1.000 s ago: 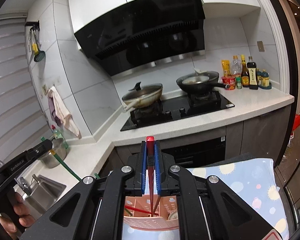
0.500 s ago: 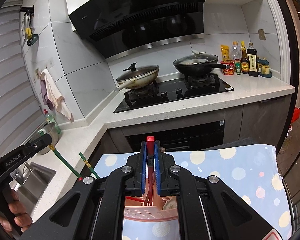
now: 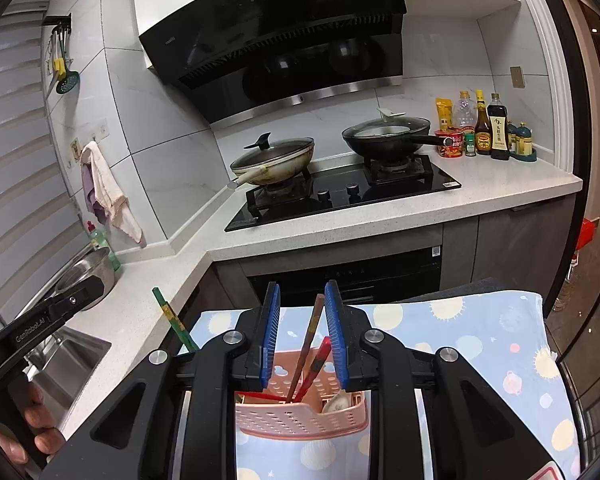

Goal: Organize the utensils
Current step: 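Lower both chopsticks into the pink holder and open both grippers, then withdraw both open tools back over the remaining utensils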

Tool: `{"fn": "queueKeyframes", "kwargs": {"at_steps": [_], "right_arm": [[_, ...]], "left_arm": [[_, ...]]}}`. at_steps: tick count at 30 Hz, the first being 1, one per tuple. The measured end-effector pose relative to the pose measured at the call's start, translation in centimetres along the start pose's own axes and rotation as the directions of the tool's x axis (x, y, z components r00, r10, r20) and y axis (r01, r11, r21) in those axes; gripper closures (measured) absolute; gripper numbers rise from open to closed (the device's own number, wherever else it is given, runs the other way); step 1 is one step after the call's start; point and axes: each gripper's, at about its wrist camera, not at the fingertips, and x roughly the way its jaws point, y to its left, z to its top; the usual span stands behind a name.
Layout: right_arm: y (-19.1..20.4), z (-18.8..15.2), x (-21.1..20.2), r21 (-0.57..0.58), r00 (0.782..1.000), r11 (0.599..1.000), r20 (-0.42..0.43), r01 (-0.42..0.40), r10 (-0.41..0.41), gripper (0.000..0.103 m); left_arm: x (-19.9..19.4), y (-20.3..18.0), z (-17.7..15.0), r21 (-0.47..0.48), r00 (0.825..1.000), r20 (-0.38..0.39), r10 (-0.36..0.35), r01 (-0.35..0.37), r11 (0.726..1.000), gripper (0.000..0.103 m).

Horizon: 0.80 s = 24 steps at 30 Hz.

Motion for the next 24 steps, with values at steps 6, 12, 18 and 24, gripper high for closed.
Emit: {"fn": "queueKeyframes", "kwargs": {"at_steps": [6, 12, 18, 24], "right_arm": [[0.2, -1.0, -1.2, -0.011, 1.000, 1.000, -0.016, -0.001, 0.001, 0.080], [0.5, -2.3, -3.0, -0.034, 0.999, 0.999, -0.036, -0.005, 0.004, 0.080], [1.0, -4.5, -5.6, -0.066, 0.998, 0.998, -0.057, -0.015, 0.011, 0.080], [1.1, -7.7, -8.3, -0.075, 0.995, 0.997, -0.095, -0.029, 0.022, 0.080]], "left_arm": [[-1.1, 0.3, -0.5, -0.002, 1.000, -0.002, 0.005, -0.005, 1.000, 0.067], [-2.7, 0.3, -1.3, 0.004, 1.000, -0.008, 0.007, -0.007, 1.000, 0.067], [-4.7, 0.2, -3.1, 0.016, 1.000, -0.022, 0.008, -0.007, 1.000, 0.067], [-6.8, 0.1, -5.9, 0.030, 0.999, -0.052, 0.013, -0.012, 0.999, 0.067]]}}
